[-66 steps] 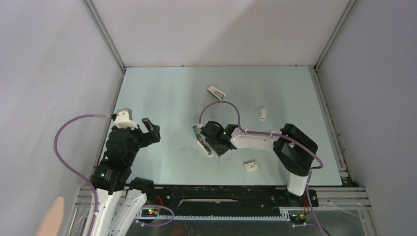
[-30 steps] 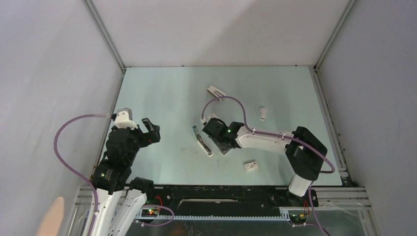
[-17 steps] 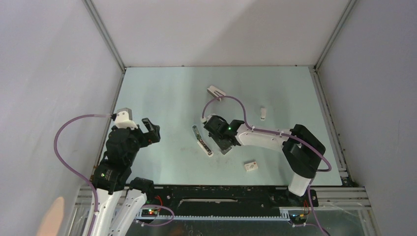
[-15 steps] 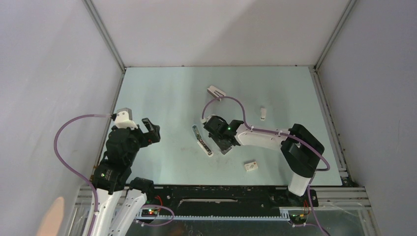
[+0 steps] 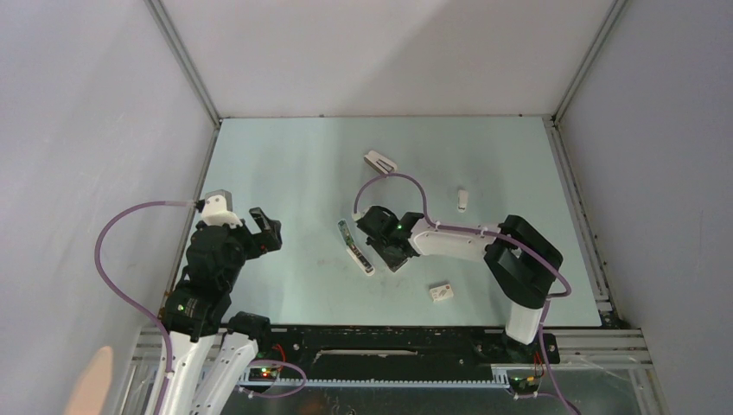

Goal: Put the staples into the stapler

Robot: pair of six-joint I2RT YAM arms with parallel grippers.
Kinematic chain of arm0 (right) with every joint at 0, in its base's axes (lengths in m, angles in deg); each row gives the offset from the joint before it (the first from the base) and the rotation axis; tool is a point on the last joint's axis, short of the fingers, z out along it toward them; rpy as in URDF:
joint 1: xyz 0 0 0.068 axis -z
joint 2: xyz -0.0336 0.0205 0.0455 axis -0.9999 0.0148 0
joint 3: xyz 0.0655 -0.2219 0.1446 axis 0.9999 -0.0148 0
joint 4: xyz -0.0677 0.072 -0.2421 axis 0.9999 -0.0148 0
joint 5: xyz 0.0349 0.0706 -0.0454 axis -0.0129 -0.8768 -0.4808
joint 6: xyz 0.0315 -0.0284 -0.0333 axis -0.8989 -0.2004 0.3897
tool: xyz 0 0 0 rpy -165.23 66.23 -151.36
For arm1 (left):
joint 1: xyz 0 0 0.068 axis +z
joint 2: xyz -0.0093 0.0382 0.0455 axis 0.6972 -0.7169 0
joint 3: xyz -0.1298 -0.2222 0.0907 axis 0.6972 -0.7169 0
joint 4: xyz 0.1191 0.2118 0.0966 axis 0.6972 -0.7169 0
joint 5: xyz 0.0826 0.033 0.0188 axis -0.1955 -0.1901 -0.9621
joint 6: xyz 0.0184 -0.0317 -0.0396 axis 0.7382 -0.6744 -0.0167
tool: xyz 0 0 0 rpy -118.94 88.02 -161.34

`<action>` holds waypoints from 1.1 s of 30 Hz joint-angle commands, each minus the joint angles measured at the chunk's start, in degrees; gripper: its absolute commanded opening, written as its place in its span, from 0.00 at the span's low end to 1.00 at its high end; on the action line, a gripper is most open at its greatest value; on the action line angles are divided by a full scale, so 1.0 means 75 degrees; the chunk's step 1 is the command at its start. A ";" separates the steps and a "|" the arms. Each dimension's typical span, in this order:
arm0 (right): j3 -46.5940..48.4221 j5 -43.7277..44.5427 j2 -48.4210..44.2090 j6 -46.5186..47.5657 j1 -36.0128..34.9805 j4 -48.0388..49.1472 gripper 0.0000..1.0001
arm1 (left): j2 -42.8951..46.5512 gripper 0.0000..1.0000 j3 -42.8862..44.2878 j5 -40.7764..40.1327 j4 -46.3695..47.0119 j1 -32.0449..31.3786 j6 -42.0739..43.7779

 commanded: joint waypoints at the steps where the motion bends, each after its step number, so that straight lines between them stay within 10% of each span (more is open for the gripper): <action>1: 0.0022 -0.0039 0.0110 0.0117 0.0057 0.0154 0.24 | -0.0059 1.00 0.0006 0.0086 0.0244 0.0086 0.0193; 33: -0.0120 -0.0536 -0.0455 0.0141 0.0248 0.0132 0.12 | -0.0051 1.00 0.0006 0.0159 0.0269 0.0086 0.0191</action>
